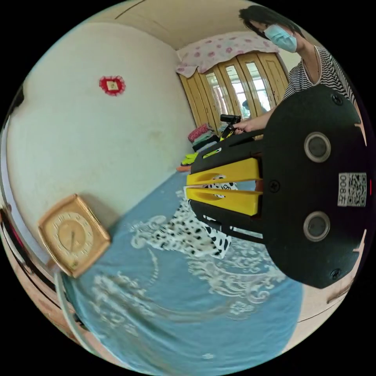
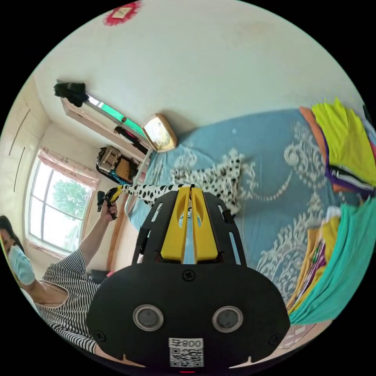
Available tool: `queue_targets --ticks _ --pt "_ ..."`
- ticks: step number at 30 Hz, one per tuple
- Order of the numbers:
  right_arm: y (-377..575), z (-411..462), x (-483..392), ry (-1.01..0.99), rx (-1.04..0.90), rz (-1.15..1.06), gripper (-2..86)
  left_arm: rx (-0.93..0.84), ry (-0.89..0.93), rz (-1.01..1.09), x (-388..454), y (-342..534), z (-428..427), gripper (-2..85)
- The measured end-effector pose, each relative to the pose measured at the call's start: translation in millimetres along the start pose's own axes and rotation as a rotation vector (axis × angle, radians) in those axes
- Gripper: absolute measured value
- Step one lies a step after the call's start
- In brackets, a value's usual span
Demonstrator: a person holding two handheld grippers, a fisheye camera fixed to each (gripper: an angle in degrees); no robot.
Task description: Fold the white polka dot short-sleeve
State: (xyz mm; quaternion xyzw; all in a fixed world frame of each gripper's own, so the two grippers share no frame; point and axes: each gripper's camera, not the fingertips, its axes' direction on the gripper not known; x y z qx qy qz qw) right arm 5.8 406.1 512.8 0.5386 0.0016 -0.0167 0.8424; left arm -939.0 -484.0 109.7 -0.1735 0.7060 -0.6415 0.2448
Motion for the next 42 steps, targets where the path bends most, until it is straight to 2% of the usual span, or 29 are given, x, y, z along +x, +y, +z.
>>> queue_targets --ticks 2,6,9,13,18,21,24,26,29,34,42 --pt "-50.9 -57.7 -38.8 -0.007 0.127 -0.096 0.3 0.053 0.021 0.12 56.2 -42.8 -11.0 1.0" --pt "-79.2 -129.9 -94.1 0.041 0.235 -0.249 0.3 0.118 0.019 0.37 167.4 -88.6 -44.9 1.1" --pt "-64.6 -171.4 -113.8 0.037 0.297 -0.323 0.3 0.128 0.016 0.46 205.7 -84.6 -65.1 1.1" --pt "-12.2 -191.2 -107.1 0.007 0.293 -0.352 0.3 0.11 0.056 0.474 208.0 -55.7 -79.3 1.1" --pt "72.9 -170.6 -67.8 -0.03 0.2 -0.286 0.2 -0.01 0.082 0.375 159.0 21.9 -71.1 1.1" --pt "131.4 -138.0 -23.6 -0.052 0.1 -0.169 0.3 -0.105 0.054 0.268 109.7 78.7 -54.1 1.1" --pt "193.5 -88.3 32.0 -0.033 -0.028 0.0 0.3 -0.228 -0.022 0.11 49.3 136.9 -26.3 1.0" --pt "242.5 -44.3 83.8 -0.045 -0.137 0.179 0.3 -0.283 -0.013 -0.016 11.5 170.8 -9.0 0.9" --pt "290.6 -9.5 125.4 -0.098 -0.213 0.332 0.3 -0.334 -0.018 -0.178 -31.2 216.7 8.4 0.9" --pt "314.9 5.1 143.2 -0.078 -0.253 0.385 0.3 -0.31 -0.027 -0.284 -55.9 246.4 11.4 1.0" --pt "283.0 1.9 152.5 -0.054 -0.225 0.373 0.3 -0.262 -0.034 -0.319 -63.0 221.2 25.1 1.0"
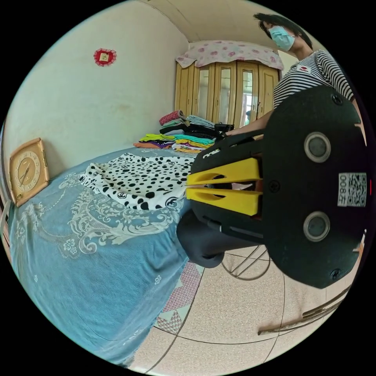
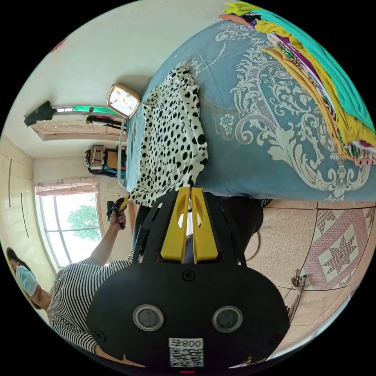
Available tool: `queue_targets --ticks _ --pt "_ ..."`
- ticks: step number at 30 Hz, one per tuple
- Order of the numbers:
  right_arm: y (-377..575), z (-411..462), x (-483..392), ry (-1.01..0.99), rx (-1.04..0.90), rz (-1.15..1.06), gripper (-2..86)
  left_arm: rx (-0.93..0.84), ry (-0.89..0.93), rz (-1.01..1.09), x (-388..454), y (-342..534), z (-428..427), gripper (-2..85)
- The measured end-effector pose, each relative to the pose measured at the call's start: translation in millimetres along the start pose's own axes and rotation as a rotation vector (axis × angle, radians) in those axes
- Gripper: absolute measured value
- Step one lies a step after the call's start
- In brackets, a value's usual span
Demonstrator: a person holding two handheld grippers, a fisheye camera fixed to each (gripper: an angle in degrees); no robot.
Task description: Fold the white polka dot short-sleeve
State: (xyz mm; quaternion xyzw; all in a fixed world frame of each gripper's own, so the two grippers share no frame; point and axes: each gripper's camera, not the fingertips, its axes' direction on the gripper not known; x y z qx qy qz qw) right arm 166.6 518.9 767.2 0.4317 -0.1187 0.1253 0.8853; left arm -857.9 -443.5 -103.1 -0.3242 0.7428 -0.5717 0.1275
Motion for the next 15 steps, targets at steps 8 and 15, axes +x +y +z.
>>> queue_targets --ticks 8,15 --pt "-126.4 -47.3 -56.5 -0.004 0.093 -0.105 0.3 0.129 0.069 0.023 55.1 -107.5 0.8 0.9" --pt "-231.0 -173.2 -218.6 0.034 0.325 -0.403 0.3 0.305 0.124 0.411 263.7 -227.1 -59.3 0.9"
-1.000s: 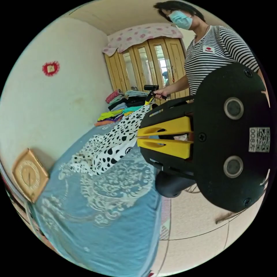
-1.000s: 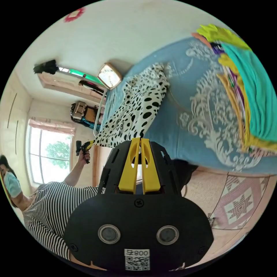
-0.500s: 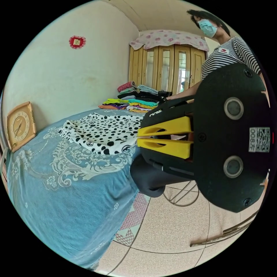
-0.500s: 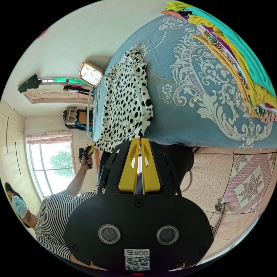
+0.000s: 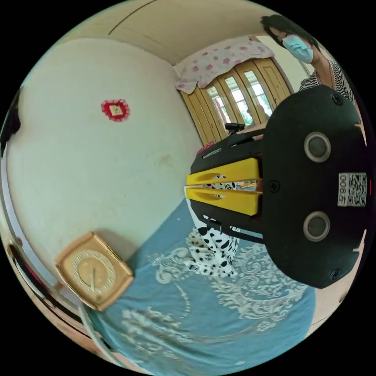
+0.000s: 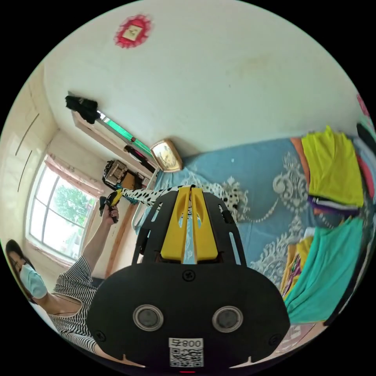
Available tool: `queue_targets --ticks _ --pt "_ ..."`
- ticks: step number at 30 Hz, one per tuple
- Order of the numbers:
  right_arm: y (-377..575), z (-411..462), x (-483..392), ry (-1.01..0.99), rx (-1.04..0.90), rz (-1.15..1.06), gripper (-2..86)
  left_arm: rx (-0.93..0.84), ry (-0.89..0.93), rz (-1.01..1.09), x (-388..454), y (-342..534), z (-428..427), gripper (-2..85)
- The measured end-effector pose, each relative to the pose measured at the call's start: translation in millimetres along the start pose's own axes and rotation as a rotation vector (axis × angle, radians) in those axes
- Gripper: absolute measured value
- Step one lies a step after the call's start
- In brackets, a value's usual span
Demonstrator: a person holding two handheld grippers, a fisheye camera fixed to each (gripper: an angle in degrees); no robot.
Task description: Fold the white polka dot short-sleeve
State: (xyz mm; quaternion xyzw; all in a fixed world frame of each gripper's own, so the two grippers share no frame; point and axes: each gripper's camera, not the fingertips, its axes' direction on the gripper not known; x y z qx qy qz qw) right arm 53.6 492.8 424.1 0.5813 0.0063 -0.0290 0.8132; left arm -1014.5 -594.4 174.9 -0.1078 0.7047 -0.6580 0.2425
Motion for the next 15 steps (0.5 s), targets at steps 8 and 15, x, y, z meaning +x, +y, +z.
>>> queue_targets --ticks 8,15 --pt "-13.6 -87.7 -106.3 0.004 0.179 -0.294 0.2 0.064 0.034 0.366 127.1 -33.9 -53.0 1.0" --pt "120.0 -46.5 -79.0 -0.064 0.068 -0.252 0.2 -0.094 0.041 0.337 73.8 92.8 -81.8 1.0"
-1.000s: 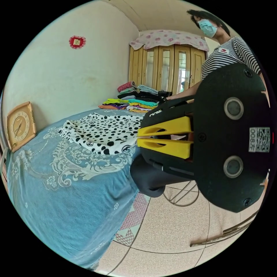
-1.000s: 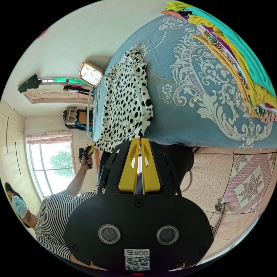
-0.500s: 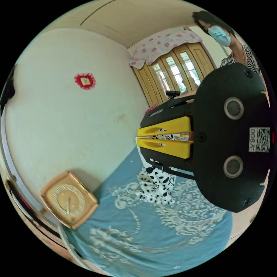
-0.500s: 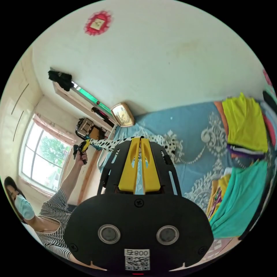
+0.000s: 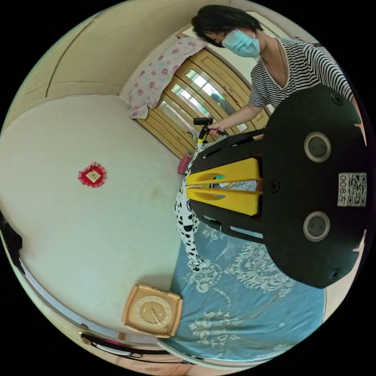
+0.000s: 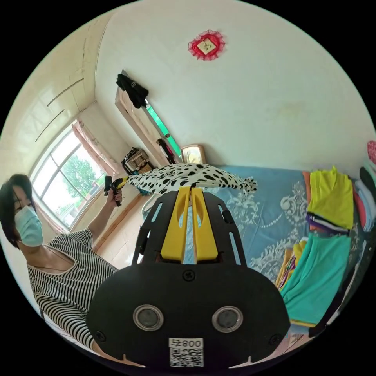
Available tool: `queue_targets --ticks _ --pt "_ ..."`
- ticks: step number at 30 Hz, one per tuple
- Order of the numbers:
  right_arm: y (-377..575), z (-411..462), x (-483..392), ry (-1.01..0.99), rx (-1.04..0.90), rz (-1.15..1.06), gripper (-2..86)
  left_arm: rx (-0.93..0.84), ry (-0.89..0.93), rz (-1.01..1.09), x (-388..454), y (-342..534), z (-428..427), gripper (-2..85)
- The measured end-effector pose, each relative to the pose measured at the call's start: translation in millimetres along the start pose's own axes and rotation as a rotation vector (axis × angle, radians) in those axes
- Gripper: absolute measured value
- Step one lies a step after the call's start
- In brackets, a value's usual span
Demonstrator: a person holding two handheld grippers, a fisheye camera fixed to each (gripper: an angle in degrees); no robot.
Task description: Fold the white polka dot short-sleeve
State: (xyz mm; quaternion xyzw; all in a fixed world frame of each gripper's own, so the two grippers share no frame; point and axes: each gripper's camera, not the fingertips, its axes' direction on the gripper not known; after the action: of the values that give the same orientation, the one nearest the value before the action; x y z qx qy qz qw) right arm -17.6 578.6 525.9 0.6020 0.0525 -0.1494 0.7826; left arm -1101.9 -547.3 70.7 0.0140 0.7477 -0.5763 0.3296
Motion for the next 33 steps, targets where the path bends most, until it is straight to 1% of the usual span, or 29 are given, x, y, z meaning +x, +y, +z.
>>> queue_targets --ticks 1,3,4,6,8,9,11,12,14,18,25,29,33 --pt "31.4 12.9 4.9 -0.012 -0.033 0.034 0.2 -0.014 0.007 -0.019 -5.4 16.3 0.6 1.0" --pt "79.0 36.5 18.6 -0.011 -0.105 0.107 0.2 -0.076 0.027 -0.129 -35.0 86.2 7.9 1.0" --pt "112.4 53.2 31.4 -0.015 -0.14 0.178 0.2 -0.095 0.035 -0.168 -44.5 104.3 11.3 1.0" --pt "162.8 81.7 54.7 -0.062 -0.194 0.3 0.2 -0.166 0.03 -0.33 -83.8 177.8 28.9 1.0" --pt "223.5 122.7 83.3 -0.03 -0.3 0.439 0.2 -0.206 0.026 -0.459 -113.4 230.1 44.0 1.0" --pt "237.2 132.3 90.6 -0.046 -0.319 0.477 0.2 -0.243 0.014 -0.55 -131.7 260.8 54.3 1.0" --pt "279.7 162.6 113.1 -0.086 -0.358 0.611 0.2 -0.275 -0.004 -0.641 -150.8 297.2 66.5 1.0" --pt "286.4 169.2 115.8 -0.074 -0.375 0.628 0.2 -0.308 -0.03 -0.67 -157.7 312.2 73.4 1.0" --pt "299.3 188.7 118.0 -0.027 -0.427 0.64 0.2 -0.316 -0.039 -0.673 -161.5 323.6 79.3 1.1" --pt "299.0 200.1 117.2 -0.034 -0.398 0.627 0.3 -0.316 -0.055 -0.639 -164.3 326.8 82.1 1.1" --pt "306.0 236.5 129.0 0.023 -0.435 0.648 0.3 -0.364 -0.134 -0.627 -183.7 336.2 98.0 1.4" --pt "317.7 261.6 143.4 -0.006 -0.42 0.717 0.4 -0.312 -0.13 -0.692 -207.4 351.1 108.3 2.0" --pt "322.5 278.9 150.4 -0.04 -0.42 0.742 0.4 -0.272 -0.144 -0.722 -224.8 356.2 109.7 2.8"
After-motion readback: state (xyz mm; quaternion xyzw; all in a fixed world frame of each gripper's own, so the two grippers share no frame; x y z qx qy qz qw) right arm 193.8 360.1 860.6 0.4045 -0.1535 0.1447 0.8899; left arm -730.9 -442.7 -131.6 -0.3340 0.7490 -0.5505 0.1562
